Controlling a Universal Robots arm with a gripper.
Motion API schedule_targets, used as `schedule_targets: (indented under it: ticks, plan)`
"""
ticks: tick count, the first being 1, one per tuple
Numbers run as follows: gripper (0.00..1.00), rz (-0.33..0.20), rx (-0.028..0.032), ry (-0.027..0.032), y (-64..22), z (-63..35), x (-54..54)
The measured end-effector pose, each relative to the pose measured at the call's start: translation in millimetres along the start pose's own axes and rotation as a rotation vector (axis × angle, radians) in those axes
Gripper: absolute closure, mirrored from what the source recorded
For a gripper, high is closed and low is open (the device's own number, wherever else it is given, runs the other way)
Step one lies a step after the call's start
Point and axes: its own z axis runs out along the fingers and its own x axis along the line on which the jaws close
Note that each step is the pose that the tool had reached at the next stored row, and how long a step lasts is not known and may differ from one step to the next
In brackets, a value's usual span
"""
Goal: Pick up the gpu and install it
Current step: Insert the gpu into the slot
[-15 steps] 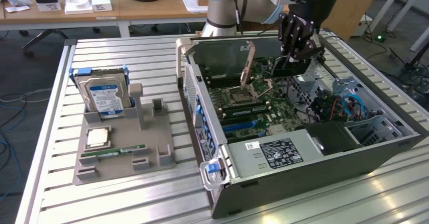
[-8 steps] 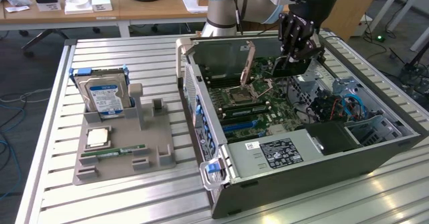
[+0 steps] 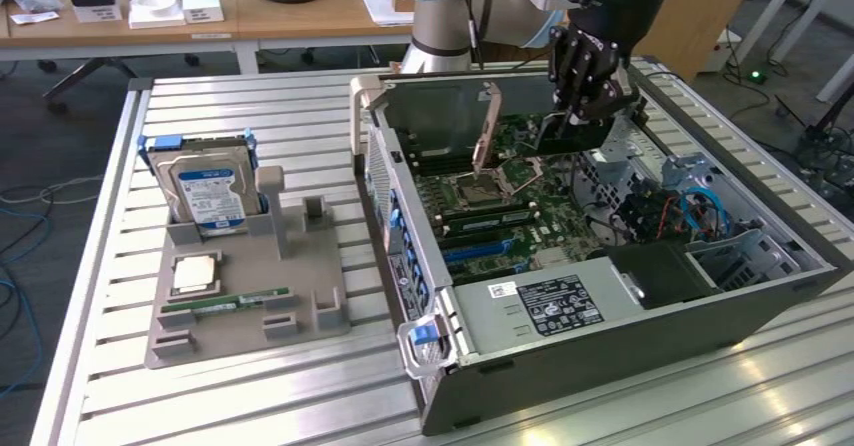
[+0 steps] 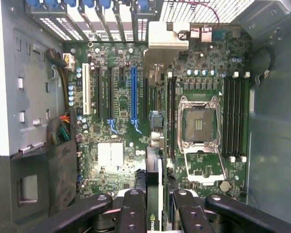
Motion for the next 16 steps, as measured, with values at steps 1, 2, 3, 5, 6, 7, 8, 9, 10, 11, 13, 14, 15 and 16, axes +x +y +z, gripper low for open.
schedule_targets:
  ticks: [1, 2, 3, 5, 6, 7, 8, 9, 10, 11, 13, 14, 15, 16]
  plan:
    - [0.74, 0.0, 0.0, 0.0, 1.8, 0.1, 0.0]
    - [0.74, 0.0, 0.0, -0.0001, 3.1, 0.1, 0.0]
    - [0.74, 0.0, 0.0001, -0.0001, 3.5, 0.2, 0.0]
    - [0.74, 0.0, 0.0, -0.0001, 3.5, 0.1, 0.0]
    - [0.74, 0.0, 0.0, 0.0, 3.5, 0.1, 0.0]
    - [0.74, 0.0, 0.0, -0.0001, 3.5, 0.2, 0.0]
    - [0.74, 0.0, 0.0, -0.0001, 3.5, 0.2, 0.0]
    - [0.74, 0.0, 0.0, 0.0, 3.6, 0.1, 0.0]
    - [0.74, 0.0, 0.0, -0.0001, 3.6, 0.1, 0.0]
    - [0.74, 0.0, 0.0, 0.0001, 3.6, 0.2, 0.0]
    - [0.74, 0.0, 0.0001, -0.0003, 3.6, 1.6, 0.0]
    - [0.74, 0.0, 0.0001, -0.0002, 3.7, 2.8, 0.1]
    - [0.74, 0.0, 0.0, 0.0, 3.7, 4.2, 0.1]
    - [0.74, 0.0, 0.0001, -0.0002, 3.7, 5.9, 0.1]
